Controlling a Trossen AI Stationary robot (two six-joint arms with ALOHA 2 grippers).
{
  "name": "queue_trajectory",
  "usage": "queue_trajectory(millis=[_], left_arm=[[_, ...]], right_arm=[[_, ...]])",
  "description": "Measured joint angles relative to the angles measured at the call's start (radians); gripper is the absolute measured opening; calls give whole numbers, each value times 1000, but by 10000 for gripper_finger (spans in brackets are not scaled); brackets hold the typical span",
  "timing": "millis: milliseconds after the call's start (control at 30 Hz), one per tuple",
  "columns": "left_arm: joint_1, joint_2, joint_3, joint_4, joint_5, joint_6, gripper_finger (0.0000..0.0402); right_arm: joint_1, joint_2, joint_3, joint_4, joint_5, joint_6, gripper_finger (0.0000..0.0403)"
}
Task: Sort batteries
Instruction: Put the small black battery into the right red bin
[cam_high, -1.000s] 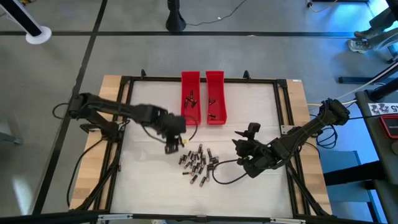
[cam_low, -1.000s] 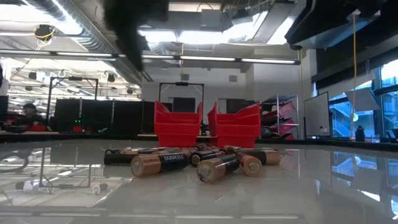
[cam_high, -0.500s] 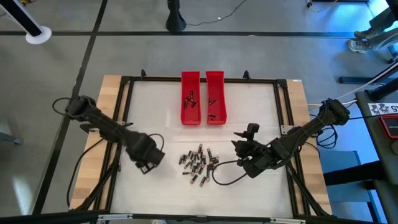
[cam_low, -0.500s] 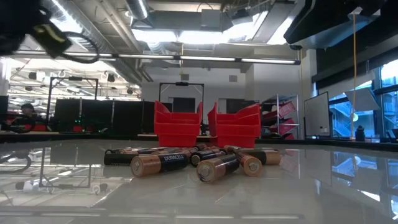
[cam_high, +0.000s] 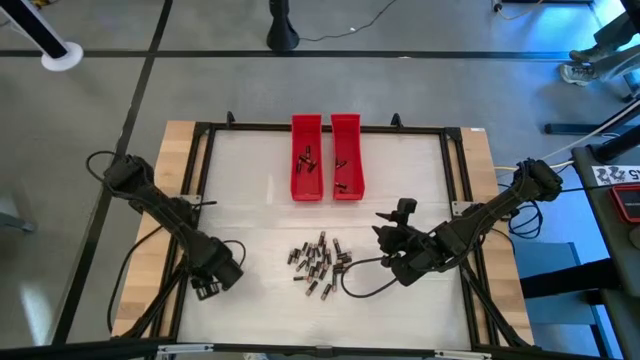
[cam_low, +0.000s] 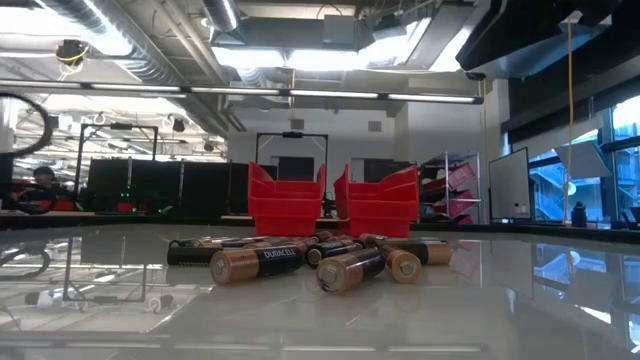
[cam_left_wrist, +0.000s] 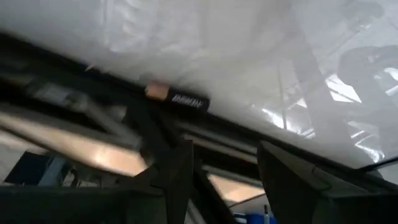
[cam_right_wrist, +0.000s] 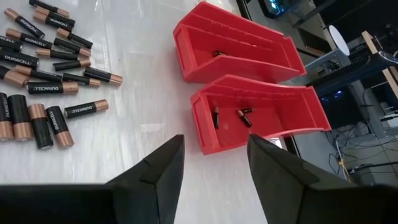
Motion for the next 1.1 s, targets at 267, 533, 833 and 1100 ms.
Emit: queue_trajectory(millis=[267,533,833,1100], left_arm=[[-13,0,-86,129,25,9,144],[-13,0,-115,125,73,-2,10],[-13,0,-152,133,67,-27,3],[-13,1,-159,134,46,-35,1]], right_arm=[[0,0,0,25,0,-20,177],[0,0,0,25,0,-21,177],[0,0,0,25,0,-21,177],[0,0,0,25,-1,-21,177]])
